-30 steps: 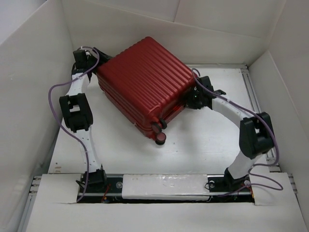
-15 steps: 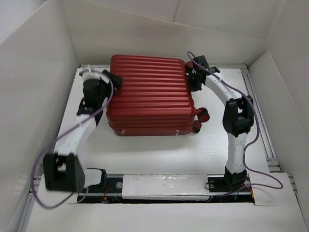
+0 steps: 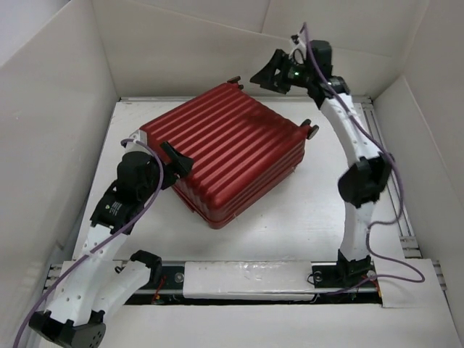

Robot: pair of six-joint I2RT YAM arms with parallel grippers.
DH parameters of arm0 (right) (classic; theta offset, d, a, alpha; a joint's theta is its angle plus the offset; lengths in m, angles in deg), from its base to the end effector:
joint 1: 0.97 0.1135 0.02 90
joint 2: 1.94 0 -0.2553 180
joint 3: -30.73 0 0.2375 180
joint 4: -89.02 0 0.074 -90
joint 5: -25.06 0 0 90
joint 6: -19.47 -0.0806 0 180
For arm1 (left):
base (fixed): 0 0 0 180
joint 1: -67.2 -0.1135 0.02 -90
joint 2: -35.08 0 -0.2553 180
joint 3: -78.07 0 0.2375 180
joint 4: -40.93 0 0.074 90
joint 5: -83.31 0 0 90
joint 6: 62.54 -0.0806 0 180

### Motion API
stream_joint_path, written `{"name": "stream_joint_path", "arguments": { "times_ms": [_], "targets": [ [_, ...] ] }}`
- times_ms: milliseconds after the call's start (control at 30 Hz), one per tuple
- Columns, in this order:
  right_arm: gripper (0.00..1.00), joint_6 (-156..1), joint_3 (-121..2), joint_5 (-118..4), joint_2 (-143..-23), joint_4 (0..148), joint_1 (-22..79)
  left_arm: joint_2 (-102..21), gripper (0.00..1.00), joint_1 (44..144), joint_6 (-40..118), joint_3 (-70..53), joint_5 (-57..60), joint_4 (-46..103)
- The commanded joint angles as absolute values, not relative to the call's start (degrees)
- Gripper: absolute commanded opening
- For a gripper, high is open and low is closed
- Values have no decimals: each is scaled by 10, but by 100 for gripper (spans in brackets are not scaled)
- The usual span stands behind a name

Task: Pack the luggage

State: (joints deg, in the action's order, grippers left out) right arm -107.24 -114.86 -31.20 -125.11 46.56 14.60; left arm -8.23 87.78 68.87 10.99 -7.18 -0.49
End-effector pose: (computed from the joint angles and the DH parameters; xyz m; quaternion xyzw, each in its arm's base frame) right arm 0.4809 0.1805 0.3695 -0.0197 0.8013 0.4552 0.3878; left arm 0.1865 -0.0693 0.3375 -0.1484 0.7935 -0.3010 0.5077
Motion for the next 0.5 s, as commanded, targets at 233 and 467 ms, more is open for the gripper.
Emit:
{"name": "stream_joint_path", "arguments": {
  "times_ms": [233,467],
  "targets": [
    [27,-907,-564,-396,-722,539,198,-67,88,857,761,106,-188,-83],
    [2,-930,-353,-526,-476,493,344,-46,71,857,815,162,-203,-17]
  ]
}}
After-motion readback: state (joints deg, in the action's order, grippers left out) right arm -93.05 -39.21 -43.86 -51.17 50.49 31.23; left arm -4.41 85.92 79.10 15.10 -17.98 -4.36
